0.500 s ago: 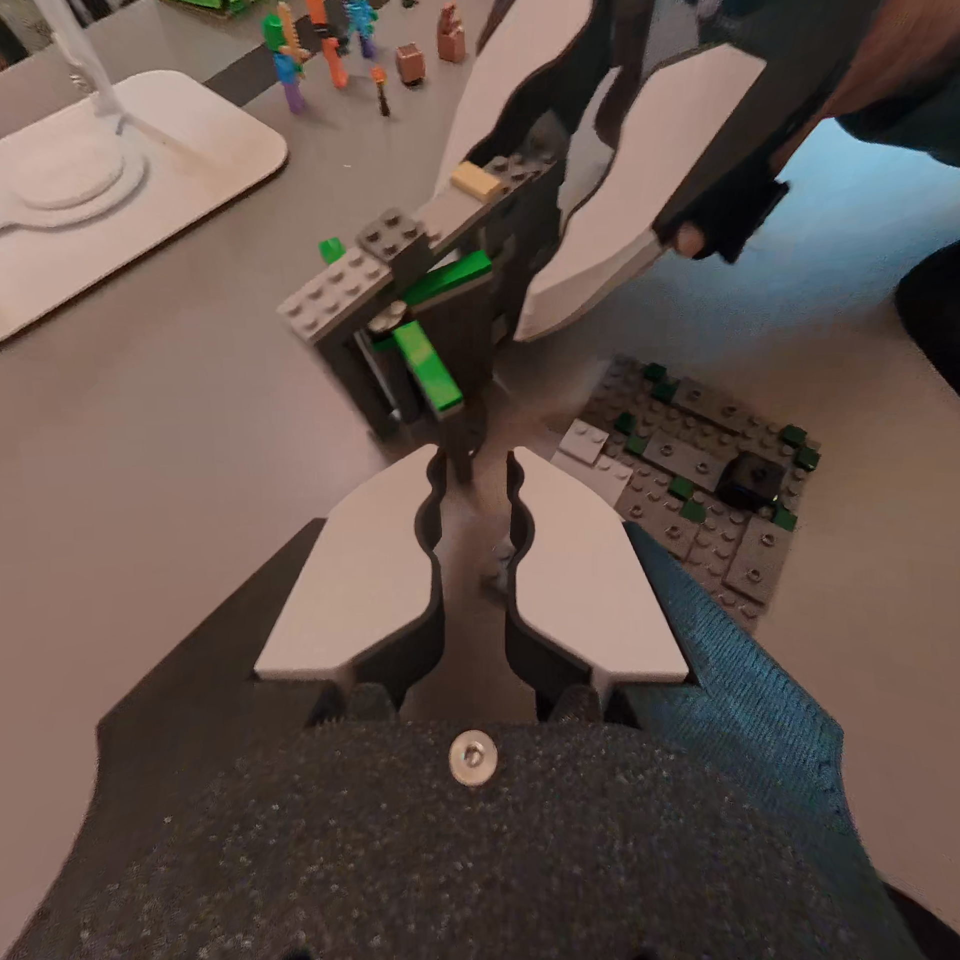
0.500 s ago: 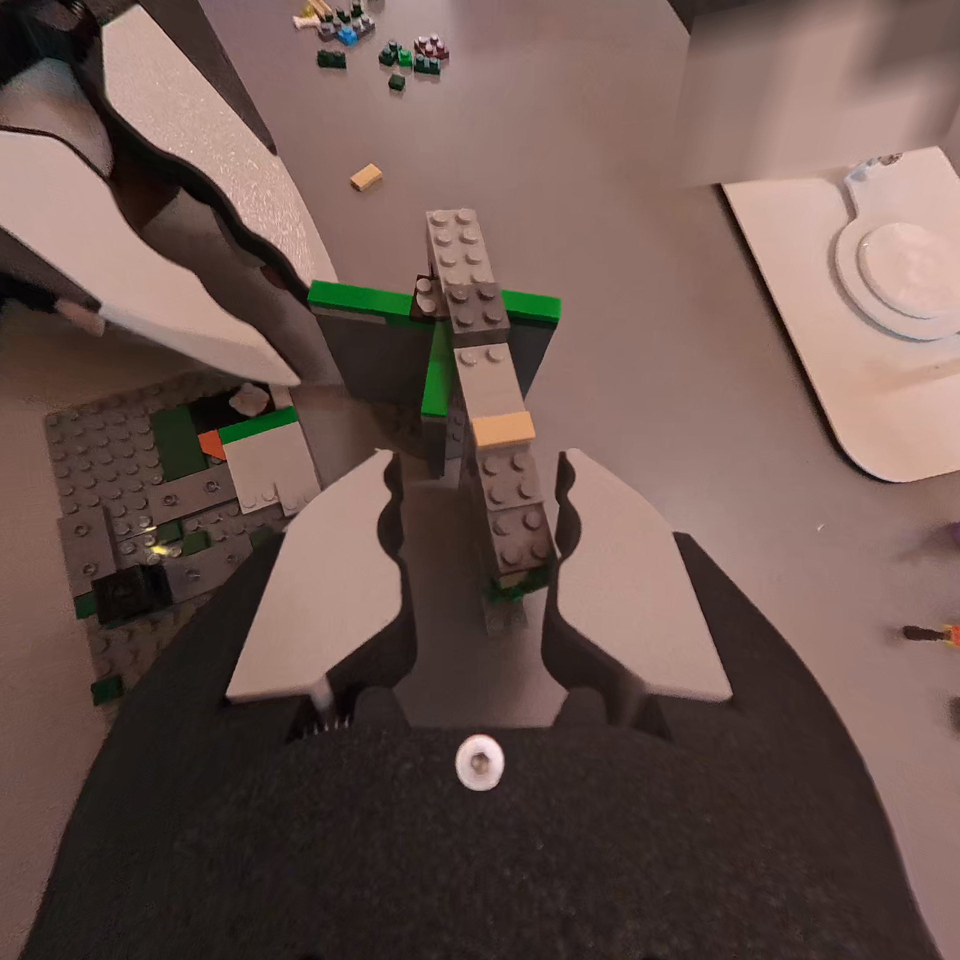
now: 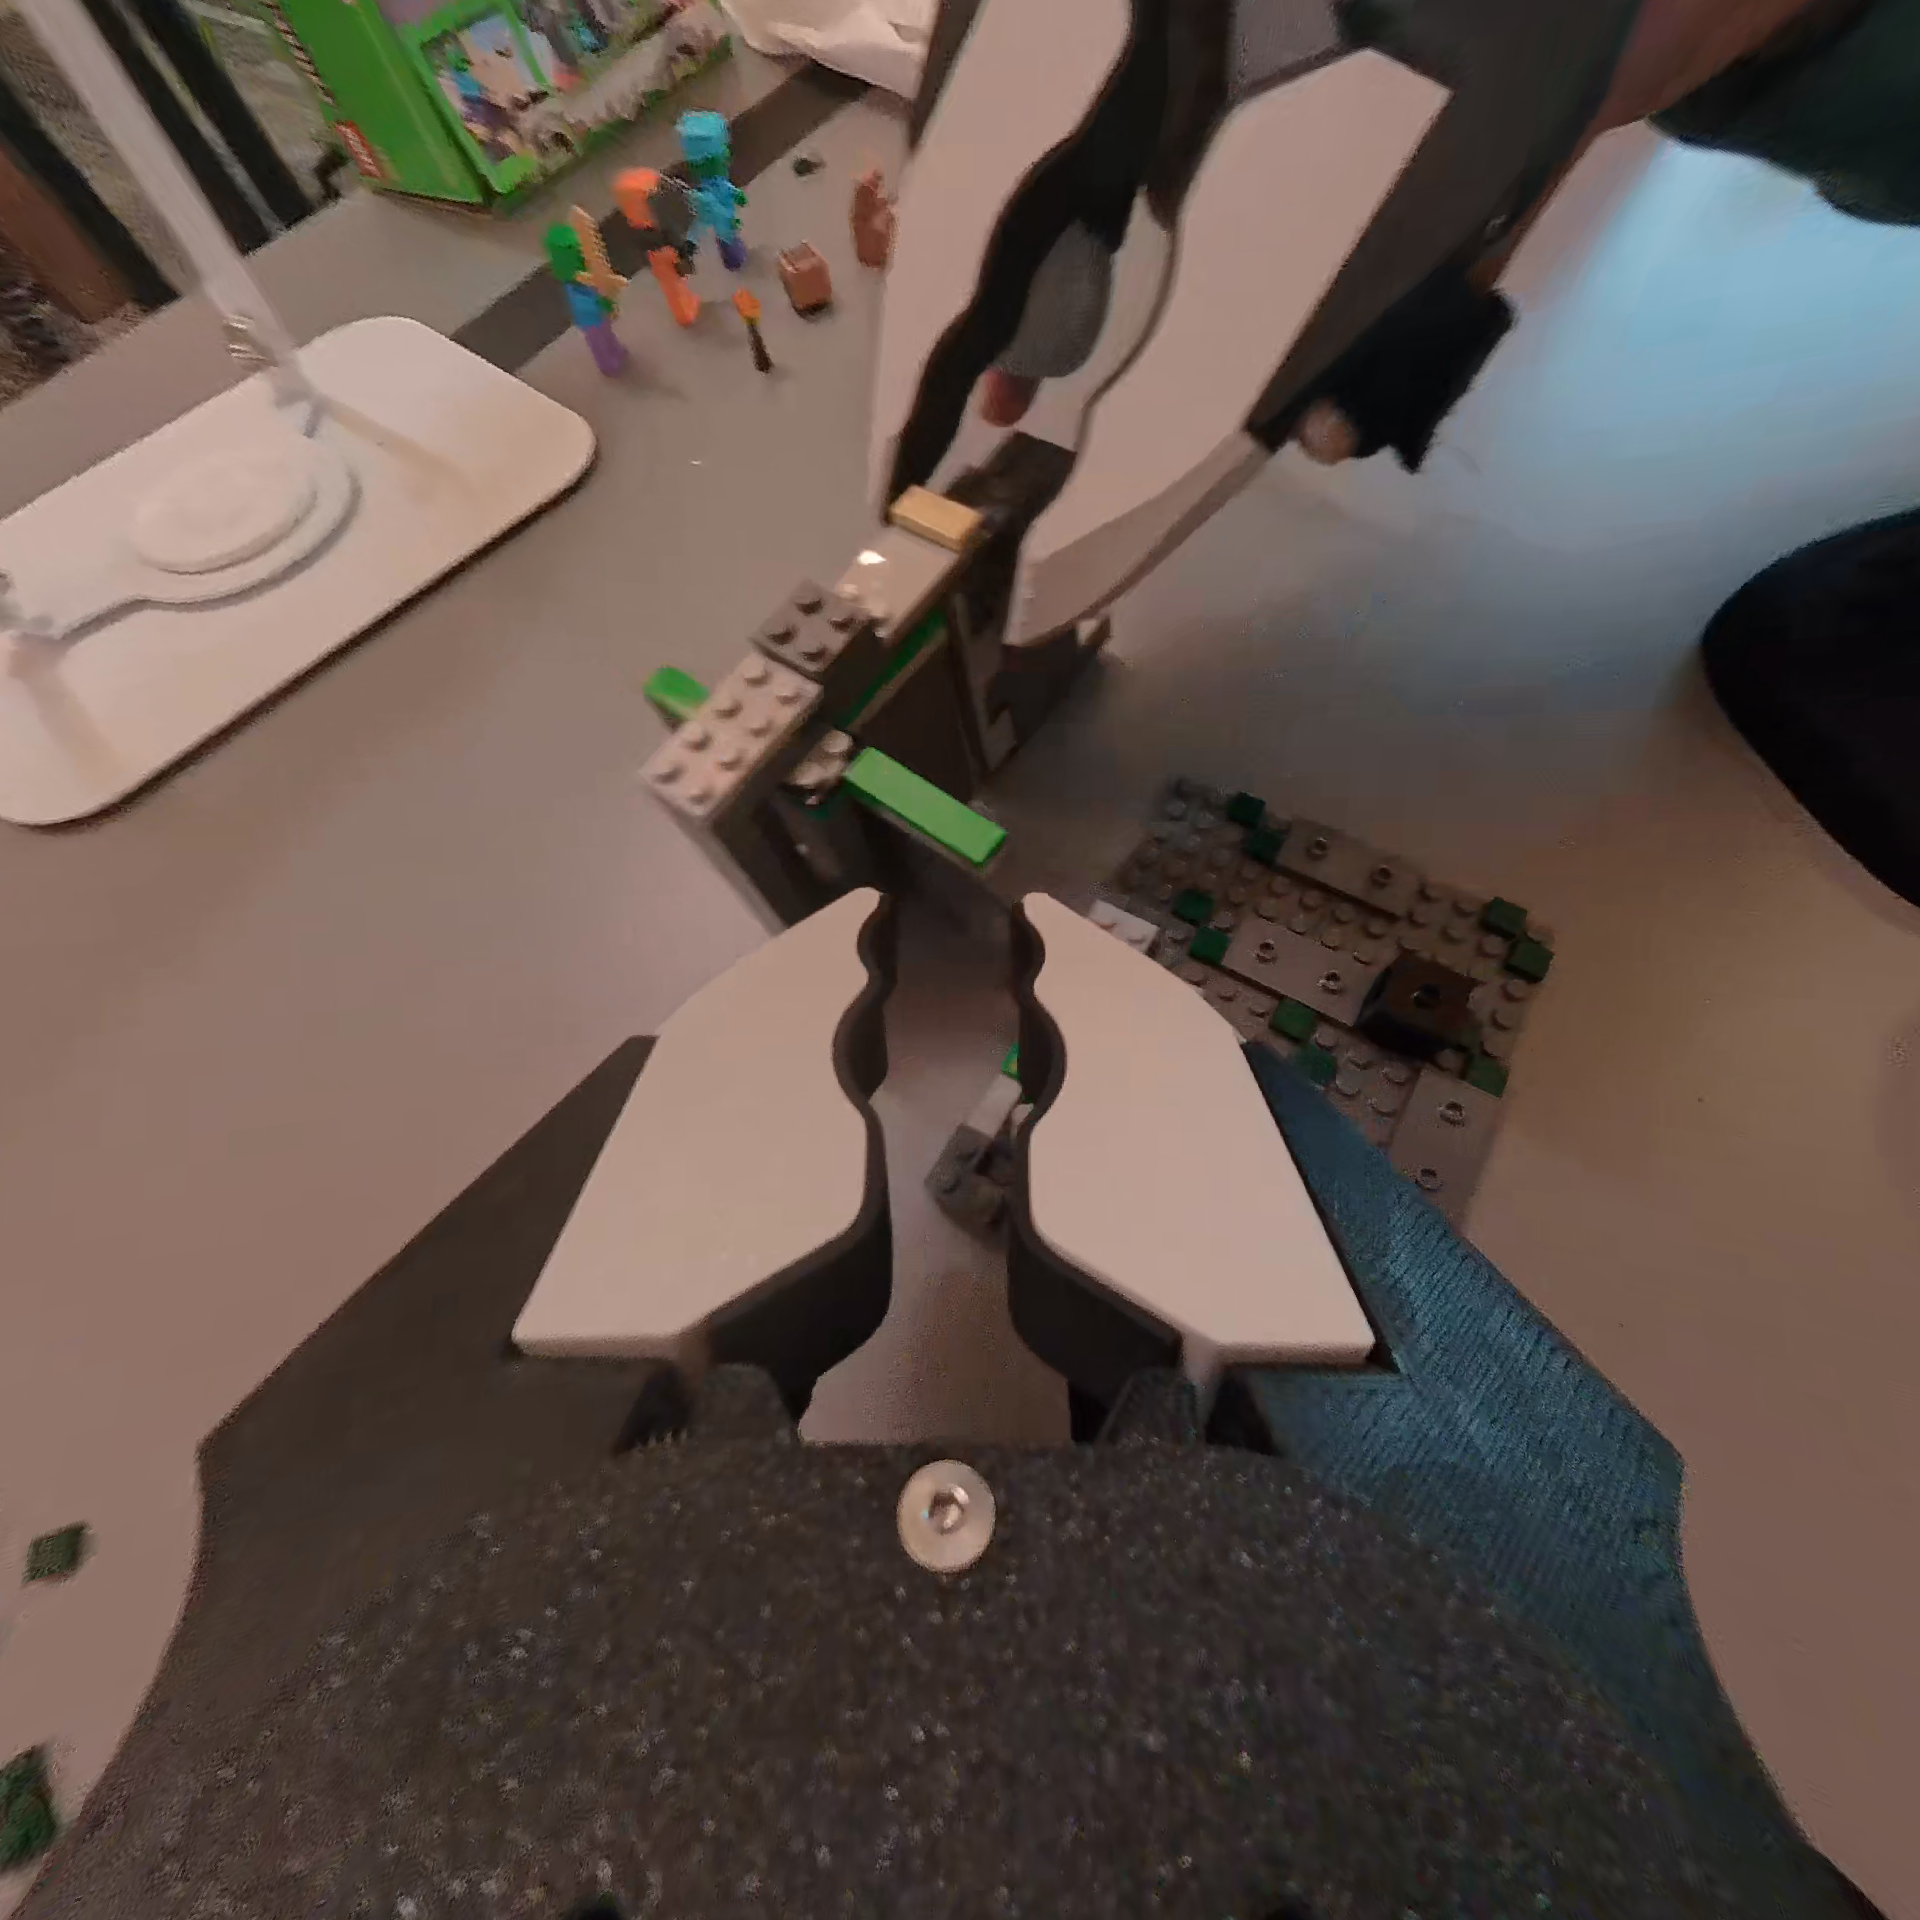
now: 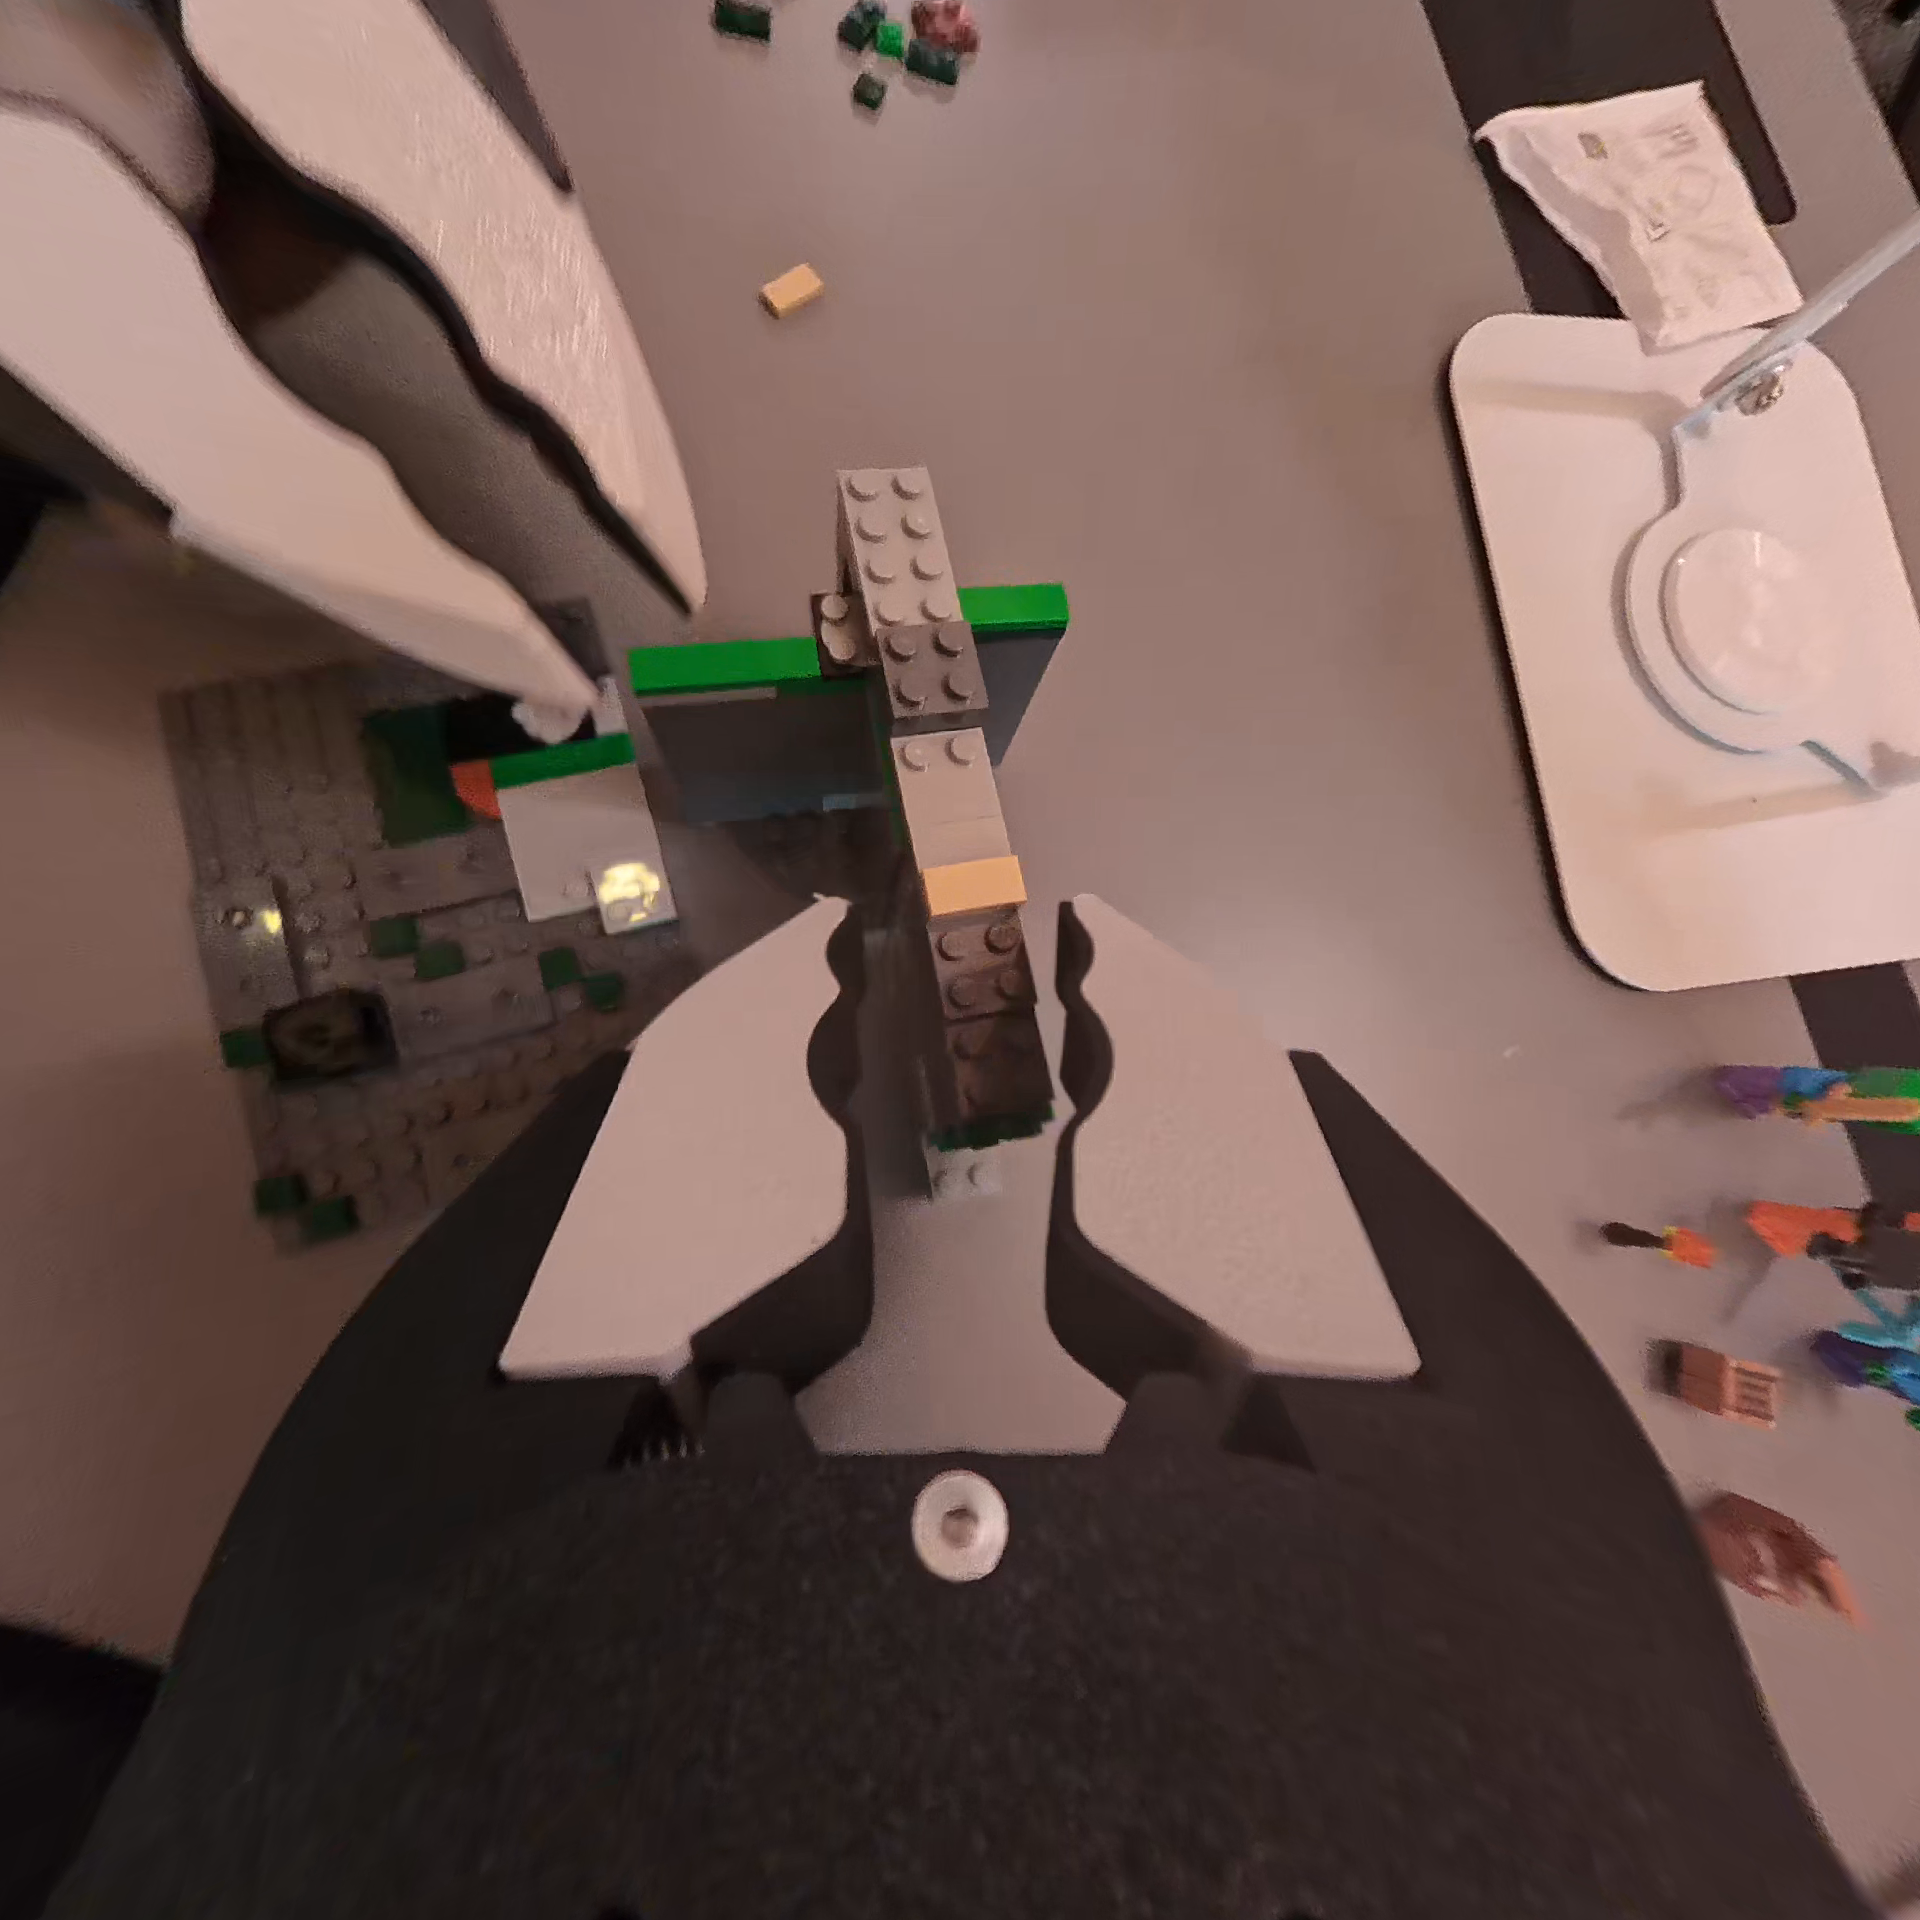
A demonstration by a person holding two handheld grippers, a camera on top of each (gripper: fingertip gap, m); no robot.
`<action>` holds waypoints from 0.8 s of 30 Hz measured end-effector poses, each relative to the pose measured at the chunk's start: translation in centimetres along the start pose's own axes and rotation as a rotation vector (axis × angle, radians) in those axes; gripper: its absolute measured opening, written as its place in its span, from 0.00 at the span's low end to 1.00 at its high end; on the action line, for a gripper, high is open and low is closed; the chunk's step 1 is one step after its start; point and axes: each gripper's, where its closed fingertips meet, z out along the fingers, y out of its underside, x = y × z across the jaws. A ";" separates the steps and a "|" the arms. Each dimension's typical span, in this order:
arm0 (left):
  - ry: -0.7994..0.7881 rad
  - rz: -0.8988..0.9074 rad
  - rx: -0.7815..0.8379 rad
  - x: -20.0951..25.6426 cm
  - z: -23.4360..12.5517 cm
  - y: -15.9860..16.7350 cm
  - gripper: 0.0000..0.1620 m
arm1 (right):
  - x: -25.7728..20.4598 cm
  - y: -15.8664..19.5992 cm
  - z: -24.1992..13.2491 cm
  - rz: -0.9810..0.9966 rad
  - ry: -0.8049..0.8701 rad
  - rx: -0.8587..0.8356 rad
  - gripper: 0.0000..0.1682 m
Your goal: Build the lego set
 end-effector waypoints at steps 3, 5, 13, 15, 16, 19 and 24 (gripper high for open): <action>-0.049 -0.053 0.056 -1.8 -1.3 -0.8 0.10 | 0.5 -0.7 -0.8 -0.095 0.004 -0.079 0.23; -0.079 -0.080 0.071 -2.9 -1.8 -0.8 0.10 | 0.3 -1.1 -0.6 -0.137 -0.011 -0.144 0.24; -0.143 -0.086 0.031 -4.4 -1.2 2.1 0.08 | -0.7 -0.4 2.9 -0.190 -0.018 -0.309 0.16; -0.146 -0.075 0.025 -4.4 -1.1 2.3 0.08 | -0.7 -0.5 3.0 -0.190 -0.033 -0.296 0.13; -0.149 -0.072 0.026 -4.5 -1.2 2.4 0.08 | -0.8 -0.5 3.0 -0.188 -0.052 -0.287 0.12; -0.145 -0.081 0.039 -4.6 -1.3 2.3 0.07 | -0.5 -0.6 2.8 -0.190 -0.078 -0.247 0.10; -0.131 -0.095 0.036 -4.7 -1.3 3.0 0.07 | -0.2 -0.1 2.3 -0.146 -0.144 -0.227 0.09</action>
